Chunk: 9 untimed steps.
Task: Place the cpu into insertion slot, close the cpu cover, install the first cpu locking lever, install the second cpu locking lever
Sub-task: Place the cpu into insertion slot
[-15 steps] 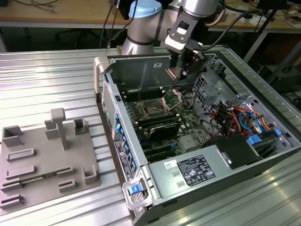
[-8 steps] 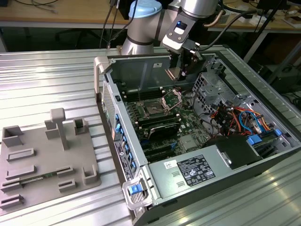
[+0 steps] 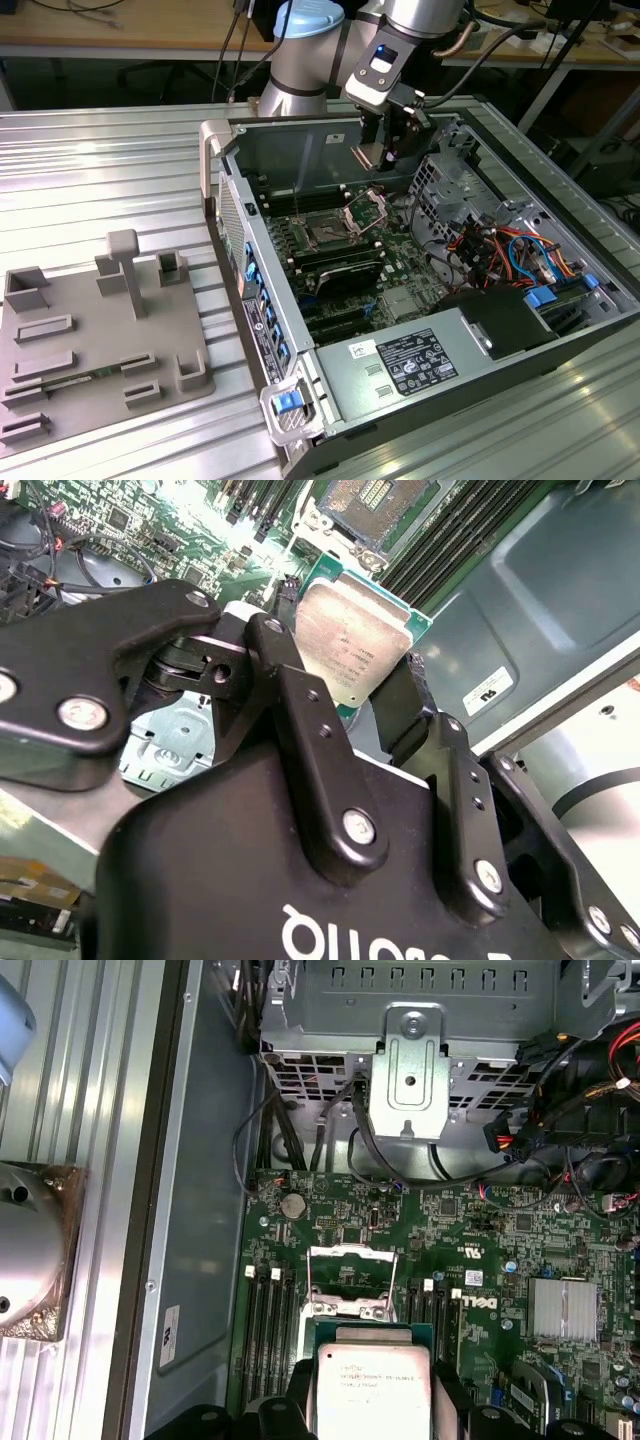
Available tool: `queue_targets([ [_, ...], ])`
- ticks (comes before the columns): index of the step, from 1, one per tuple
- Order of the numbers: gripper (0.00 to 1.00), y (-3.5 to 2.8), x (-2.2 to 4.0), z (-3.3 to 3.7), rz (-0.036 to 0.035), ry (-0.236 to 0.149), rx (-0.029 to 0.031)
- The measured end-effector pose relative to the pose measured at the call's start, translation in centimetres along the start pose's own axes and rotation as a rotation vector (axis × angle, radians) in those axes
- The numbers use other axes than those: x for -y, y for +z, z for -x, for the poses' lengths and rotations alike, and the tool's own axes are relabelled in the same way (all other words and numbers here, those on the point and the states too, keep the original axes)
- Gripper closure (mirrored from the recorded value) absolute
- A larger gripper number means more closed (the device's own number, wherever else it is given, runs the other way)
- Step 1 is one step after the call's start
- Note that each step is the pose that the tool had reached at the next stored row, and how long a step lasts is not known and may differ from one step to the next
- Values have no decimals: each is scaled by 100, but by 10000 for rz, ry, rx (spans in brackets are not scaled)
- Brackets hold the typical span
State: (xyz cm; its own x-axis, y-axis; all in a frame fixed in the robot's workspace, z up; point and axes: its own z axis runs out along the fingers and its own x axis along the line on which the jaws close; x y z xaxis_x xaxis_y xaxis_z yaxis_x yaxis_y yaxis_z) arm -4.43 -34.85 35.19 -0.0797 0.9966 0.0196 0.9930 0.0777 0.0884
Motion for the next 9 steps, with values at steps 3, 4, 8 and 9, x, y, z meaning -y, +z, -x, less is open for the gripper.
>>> queue_targets([
  [3,45,3,0,0,1,133,11],
  [4,45,9,4,0,-15,251,22],
  [8,45,21,18,0,-58,385,28],
  [9,45,23,19,0,-59,388,15],
])
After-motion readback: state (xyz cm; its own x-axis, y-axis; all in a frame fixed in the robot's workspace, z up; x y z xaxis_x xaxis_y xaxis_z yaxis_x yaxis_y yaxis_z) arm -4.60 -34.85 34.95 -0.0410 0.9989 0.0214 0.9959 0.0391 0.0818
